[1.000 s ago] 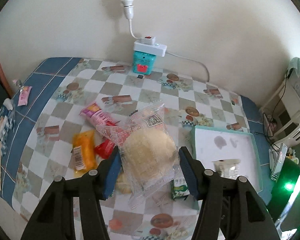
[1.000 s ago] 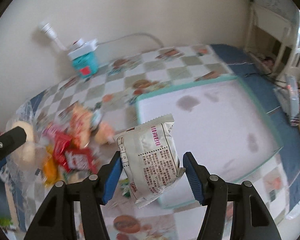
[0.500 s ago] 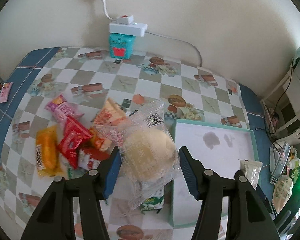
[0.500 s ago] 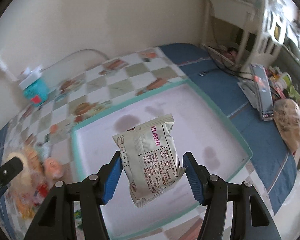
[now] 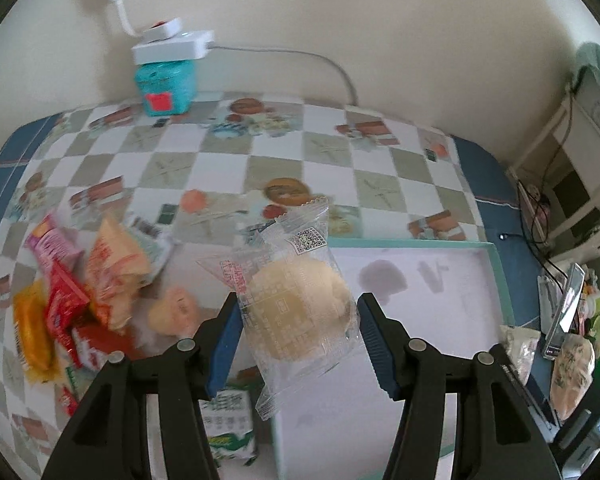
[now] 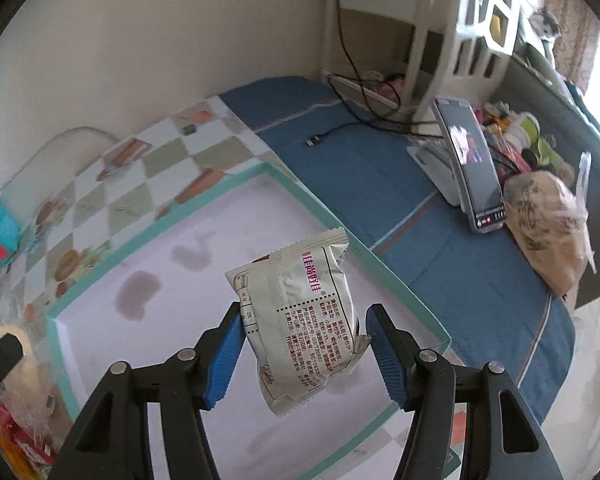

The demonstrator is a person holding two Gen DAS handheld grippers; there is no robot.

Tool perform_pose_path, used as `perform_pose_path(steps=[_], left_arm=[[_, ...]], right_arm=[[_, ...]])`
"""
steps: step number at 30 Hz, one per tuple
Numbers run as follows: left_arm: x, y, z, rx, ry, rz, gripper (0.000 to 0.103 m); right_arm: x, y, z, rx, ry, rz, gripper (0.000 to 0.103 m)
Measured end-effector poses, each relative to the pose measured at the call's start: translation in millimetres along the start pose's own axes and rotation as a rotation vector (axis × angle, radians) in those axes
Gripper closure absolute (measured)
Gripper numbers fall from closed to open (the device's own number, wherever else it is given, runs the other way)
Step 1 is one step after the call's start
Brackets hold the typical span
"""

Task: Organize snacks
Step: 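Drop the white pastry into the tray with right gripper while left grasps the bagged bun, then carry the bagged round bun with the left gripper into the tray and release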

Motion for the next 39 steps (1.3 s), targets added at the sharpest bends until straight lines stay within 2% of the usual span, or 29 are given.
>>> perform_pose_path(steps=[8,11,13,16,19,21,23,24,26,33,39], left_arm=[[24,1,35,0.064,-0.028,-0.019,0.043],[25,1,37,0.072,-0.014,-0.016,0.042],[23,3,36,0.076,-0.013,-0.012,0.029],[20,2,29,0.060,-0.018,-0.017,0.025],[16,-1,7,0.024,0.010,-0.024,0.019],[13,-2,-12,-0.005,0.038,-0.023,0.019],[8,-6,-38,-0.044,0.081,-0.020,0.019],[5,-8,-51,-0.066,0.103,-0.018,0.018],[1,-15,-74,-0.102,0.136,-0.019,0.005],[-22,-34,-146,-0.198,0.245,0.020,0.004],[-43,-51,-181,-0.287,0.243,0.048,0.003]], right_arm=[[19,-1,21,0.056,-0.022,-0.039,0.038],[22,0,22,0.065,-0.022,-0.048,0.036],[22,-1,21,0.061,-0.027,-0.056,0.034],[21,-3,18,0.061,-0.011,-0.075,0.026],[17,-5,12,0.039,-0.002,-0.075,0.026],[15,-7,7,0.034,0.014,-0.083,0.022],[12,-9,1,0.028,0.036,-0.088,0.006],[11,-10,-1,0.025,0.040,-0.087,0.004],[8,-13,-8,0.014,0.054,-0.089,0.002],[-6,-28,-35,-0.027,0.115,-0.097,0.000],[-26,-47,-60,-0.072,0.152,-0.096,0.000]])
Point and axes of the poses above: each gripper's, at about its wrist camera, not at the fingertips, and x roughly the way its jaws point, z to its right, y to its top, the point moved 10 cm from there along x, roughly the way its jaws point, and after that the axes turned 14 degrees about x, right-handed, at the moved point
